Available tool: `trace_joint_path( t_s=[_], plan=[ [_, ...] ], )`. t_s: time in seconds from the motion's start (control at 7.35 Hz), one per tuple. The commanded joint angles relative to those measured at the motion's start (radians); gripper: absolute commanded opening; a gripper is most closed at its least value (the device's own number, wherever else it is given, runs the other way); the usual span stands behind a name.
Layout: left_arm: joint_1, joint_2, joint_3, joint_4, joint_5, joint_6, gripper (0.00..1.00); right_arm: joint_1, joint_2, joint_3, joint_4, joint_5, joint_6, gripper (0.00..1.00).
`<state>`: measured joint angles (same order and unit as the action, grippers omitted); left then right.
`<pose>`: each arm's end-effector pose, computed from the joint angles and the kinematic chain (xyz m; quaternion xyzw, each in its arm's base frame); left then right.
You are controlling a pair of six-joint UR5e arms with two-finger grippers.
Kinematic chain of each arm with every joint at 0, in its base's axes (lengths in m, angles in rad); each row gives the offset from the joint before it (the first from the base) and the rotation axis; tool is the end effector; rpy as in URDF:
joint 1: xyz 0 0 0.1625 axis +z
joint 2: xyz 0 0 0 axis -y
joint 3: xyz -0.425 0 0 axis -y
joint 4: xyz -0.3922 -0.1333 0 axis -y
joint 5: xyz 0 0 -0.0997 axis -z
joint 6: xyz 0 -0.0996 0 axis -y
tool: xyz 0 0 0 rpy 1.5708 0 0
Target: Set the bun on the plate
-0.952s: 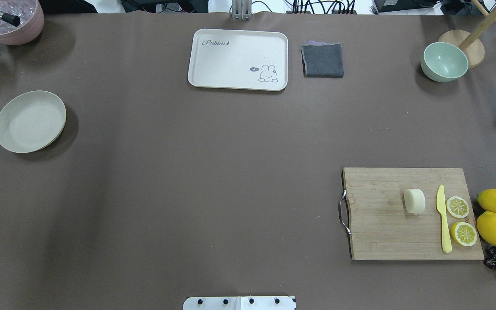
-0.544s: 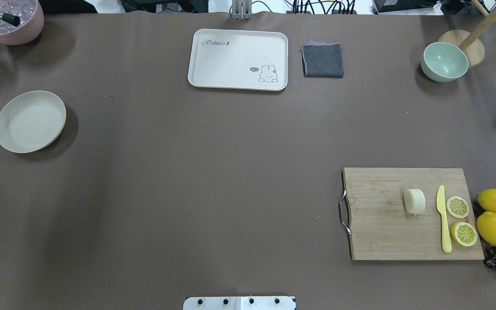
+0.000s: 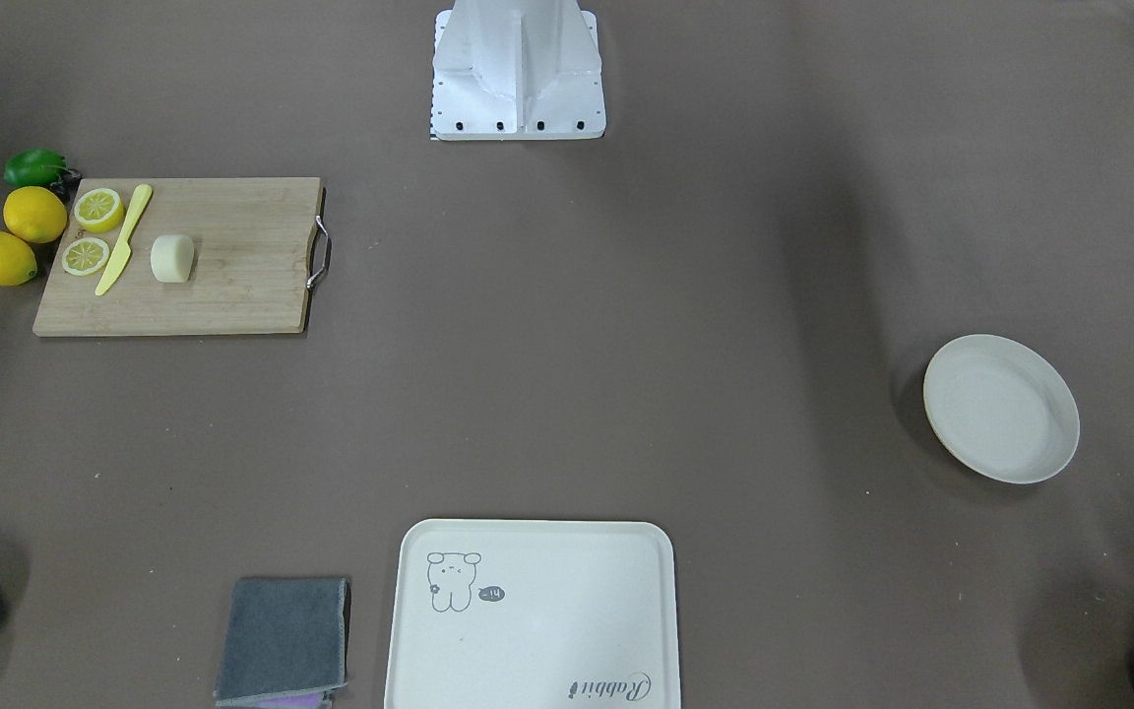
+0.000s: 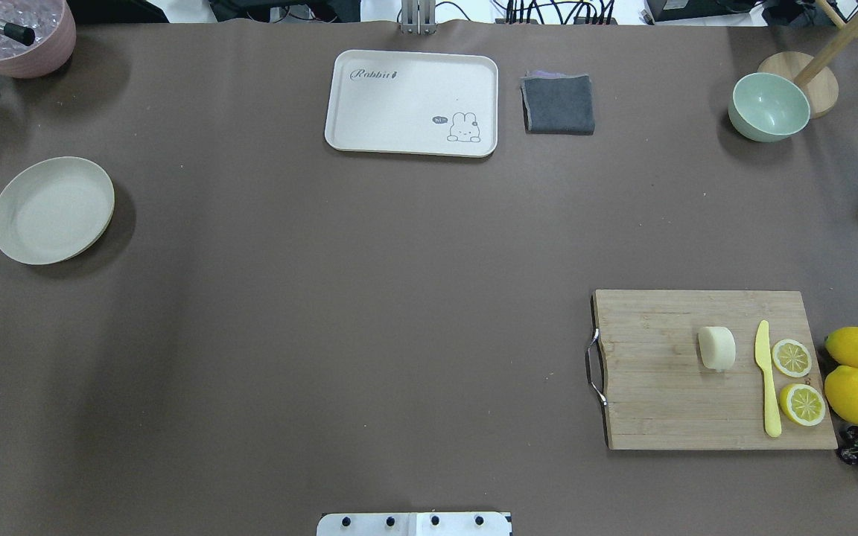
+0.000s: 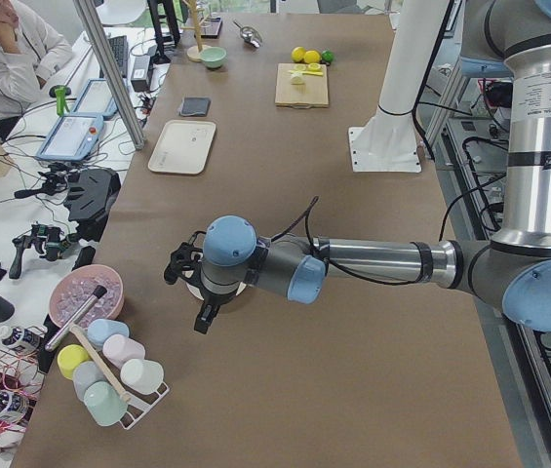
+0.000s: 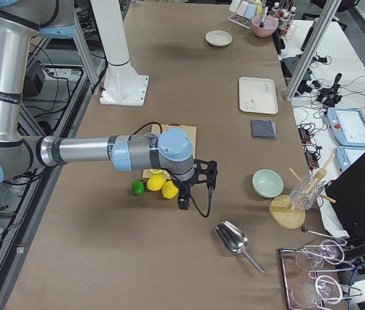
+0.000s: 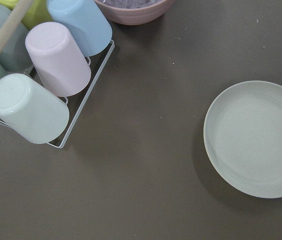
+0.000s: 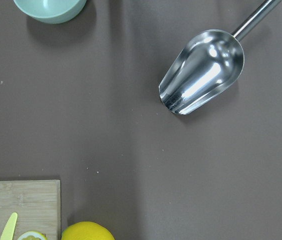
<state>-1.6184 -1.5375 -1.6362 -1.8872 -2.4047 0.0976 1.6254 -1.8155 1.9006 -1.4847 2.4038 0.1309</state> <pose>-0.0830 -0.4910 0.6035 0.1870 0.3863 0.0927 0.8984 0.0812 -0.3936 0.5905 0.0628 -0.4058 0.0500 0.9104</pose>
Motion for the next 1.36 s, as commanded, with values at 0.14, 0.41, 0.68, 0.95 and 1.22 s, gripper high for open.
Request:
trace_joint_path(
  t_s=[0.14, 0.41, 0.68, 0.95, 1.22],
  plan=[
    [0.023, -0.007, 0.004, -0.023, 0.001, -0.024, 0.98, -0.007, -0.010, -0.012, 0.136, 0.001, 0.007, 1.00],
    [0.099, -0.006, 0.012, -0.032, 0.002, -0.139, 0.98, -0.057, -0.005, 0.000, 0.180, 0.003, 0.015, 1.00],
    [0.191, -0.016, 0.027, -0.045, 0.002, -0.259, 0.98, -0.158, -0.004, 0.000, 0.231, -0.006, 0.103, 1.00],
    [0.286, -0.061, 0.190, -0.279, 0.002, -0.437, 0.98, -0.299, 0.004, -0.002, 0.393, -0.063, 0.358, 1.00],
    [0.356, -0.127, 0.339, -0.438, 0.010, -0.591, 0.96, -0.381, 0.007, -0.002, 0.431, -0.104, 0.440, 1.00]
  ],
)
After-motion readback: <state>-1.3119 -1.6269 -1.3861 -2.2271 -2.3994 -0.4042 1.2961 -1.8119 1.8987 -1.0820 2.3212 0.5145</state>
